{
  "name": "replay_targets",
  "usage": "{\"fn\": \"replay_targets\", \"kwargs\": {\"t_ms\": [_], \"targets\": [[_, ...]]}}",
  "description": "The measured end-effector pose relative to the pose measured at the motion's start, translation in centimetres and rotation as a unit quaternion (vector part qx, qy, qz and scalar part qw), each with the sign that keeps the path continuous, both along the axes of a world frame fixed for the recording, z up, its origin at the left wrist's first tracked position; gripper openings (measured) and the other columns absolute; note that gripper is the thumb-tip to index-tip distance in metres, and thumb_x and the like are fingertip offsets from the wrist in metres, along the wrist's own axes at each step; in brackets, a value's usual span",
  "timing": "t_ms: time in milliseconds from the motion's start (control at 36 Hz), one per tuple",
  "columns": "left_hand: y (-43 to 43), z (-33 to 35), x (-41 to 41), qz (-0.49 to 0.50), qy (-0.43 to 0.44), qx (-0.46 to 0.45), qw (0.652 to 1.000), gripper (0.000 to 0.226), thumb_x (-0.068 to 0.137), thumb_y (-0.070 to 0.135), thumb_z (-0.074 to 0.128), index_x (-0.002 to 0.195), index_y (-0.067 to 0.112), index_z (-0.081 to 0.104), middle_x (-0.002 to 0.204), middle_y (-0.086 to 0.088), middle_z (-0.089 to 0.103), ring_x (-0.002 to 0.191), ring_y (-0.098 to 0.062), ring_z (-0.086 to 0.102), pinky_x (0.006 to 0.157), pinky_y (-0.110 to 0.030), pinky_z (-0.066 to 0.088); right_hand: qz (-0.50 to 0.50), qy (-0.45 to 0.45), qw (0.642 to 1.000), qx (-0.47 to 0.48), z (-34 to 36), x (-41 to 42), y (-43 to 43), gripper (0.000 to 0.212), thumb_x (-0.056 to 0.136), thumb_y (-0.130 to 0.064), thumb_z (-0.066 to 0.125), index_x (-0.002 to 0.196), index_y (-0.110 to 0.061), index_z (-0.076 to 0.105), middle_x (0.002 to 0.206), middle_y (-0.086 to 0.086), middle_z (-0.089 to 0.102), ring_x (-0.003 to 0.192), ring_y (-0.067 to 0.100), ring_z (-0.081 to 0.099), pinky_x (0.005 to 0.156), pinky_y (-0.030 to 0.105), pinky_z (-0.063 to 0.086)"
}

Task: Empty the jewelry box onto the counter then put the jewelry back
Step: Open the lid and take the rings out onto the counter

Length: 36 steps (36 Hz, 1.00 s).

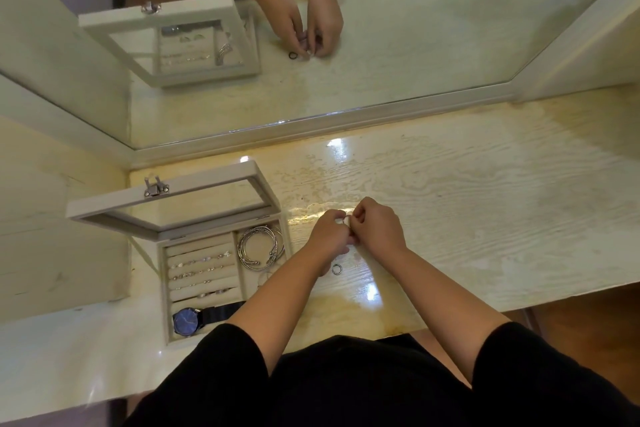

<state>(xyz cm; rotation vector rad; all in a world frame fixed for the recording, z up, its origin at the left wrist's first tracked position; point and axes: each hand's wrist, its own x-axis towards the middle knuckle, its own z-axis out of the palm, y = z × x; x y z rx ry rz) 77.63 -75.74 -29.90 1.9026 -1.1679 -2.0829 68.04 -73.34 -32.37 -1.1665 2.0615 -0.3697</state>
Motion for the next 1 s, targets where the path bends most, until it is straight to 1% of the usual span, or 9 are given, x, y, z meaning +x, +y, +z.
{"fn": "replay_targets", "kwargs": {"t_ms": [83,250,361,472,583,694,778,889,1000], "targets": [[0.0,-0.1,0.0,-0.006,0.002,-0.002,1.0,0.036,0.091,0.008,0.036,0.126,0.014,0.043,0.092,-0.004,0.059,0.084,-0.017,0.059,0.065,-0.023,0.042,-0.001,0.004,1.0,0.006,0.1,0.1,-0.1,0.012,0.088,-0.016,0.055,0.095,-0.006,0.057,0.089,0.01,0.067,0.084,0.026,0.061,0.071,0.036,0.048],[0.1,-0.1,0.4,-0.015,0.01,0.004,1.0,0.042,0.09,0.006,0.038,0.131,0.013,0.039,0.084,0.0,0.06,0.086,-0.017,0.061,0.066,-0.023,0.043,-0.009,0.002,1.0,0.009,0.3,0.2,-0.2,0.015,0.088,-0.017,0.055,0.098,-0.005,0.055,0.091,0.012,0.066,0.084,0.028,0.061,0.072,0.037,0.048],[0.2,0.4,1.1,-0.012,0.028,0.004,1.0,0.042,0.089,0.005,0.041,0.13,0.011,0.039,0.085,-0.001,0.062,0.076,-0.011,0.062,0.065,-0.023,0.043,-0.015,0.0,1.0,0.007,0.4,0.3,-0.2,0.015,0.087,-0.014,0.055,0.098,-0.004,0.055,0.091,0.014,0.066,0.085,0.029,0.06,0.074,0.038,0.048],[0.3,1.2,2.3,0.016,0.053,-0.008,0.998,0.032,0.09,0.002,0.035,0.118,0.011,0.048,0.081,-0.001,0.064,0.067,-0.009,0.064,0.058,-0.021,0.042,-0.037,0.007,0.999,-0.013,0.7,0.8,0.1,0.014,0.087,-0.013,0.053,0.098,-0.004,0.056,0.087,0.013,0.065,0.082,0.028,0.06,0.072,0.037,0.047],[0.5,2.0,4.4,0.036,0.065,-0.018,0.997,0.023,0.09,0.001,0.036,0.101,0.011,0.054,0.077,-0.003,0.065,0.063,-0.01,0.063,0.053,-0.019,0.039,-0.027,0.02,0.998,-0.054,1.3,2.5,0.0,0.012,0.088,-0.013,0.05,0.095,-0.005,0.056,0.081,0.01,0.064,0.075,0.025,0.058,0.065,0.034,0.044],[1.1,2.5,6.7,0.029,0.058,-0.027,0.998,0.023,0.09,0.0,0.034,0.092,0.012,0.055,0.072,-0.002,0.063,0.052,-0.003,0.062,0.05,-0.018,0.038,-0.001,0.003,0.997,-0.079,1.9,5.0,-0.1,0.011,0.088,-0.013,0.051,0.094,-0.007,0.057,0.07,0.004,0.057,0.067,0.02,0.054,0.061,0.032,0.043],[1.6,2.7,8.4,0.034,0.049,-0.041,0.997,0.025,0.09,0.0,0.034,0.083,0.016,0.052,0.07,-0.002,0.062,0.05,-0.002,0.062,0.048,-0.017,0.037,0.017,-0.014,0.996,-0.088,2.3,7.0,0.0,0.01,0.087,-0.012,0.051,0.094,-0.008,0.057,0.064,0.001,0.054,0.064,0.019,0.052,0.064,0.032,0.04],[2.3,2.7,11.2,0.058,0.045,-0.046,0.996,0.027,0.089,-0.002,0.031,0.082,0.015,0.052,0.07,-0.004,0.061,0.05,-0.003,0.061,0.044,-0.016,0.037,0.05,-0.04,0.993,-0.098,2.5,9.5,0.4,0.01,0.086,-0.012,0.052,0.093,-0.008,0.057,0.058,-0.003,0.049,0.062,0.02,0.051,0.062,0.033,0.041],[3.2,2.6,14.0,0.082,0.039,-0.045,0.995,0.026,0.089,-0.002,0.032,0.09,0.01,0.054,0.07,-0.003,0.063,0.049,-0.002,0.062,0.047,-0.016,0.04,0.096,-0.057,0.99,-0.083,2.4,12.0,0.9,0.014,0.086,-0.012,0.052,0.098,-0.009,0.058,0.075,0.009,0.063,0.072,0.024,0.056,0.067,0.035,0.044]]}}
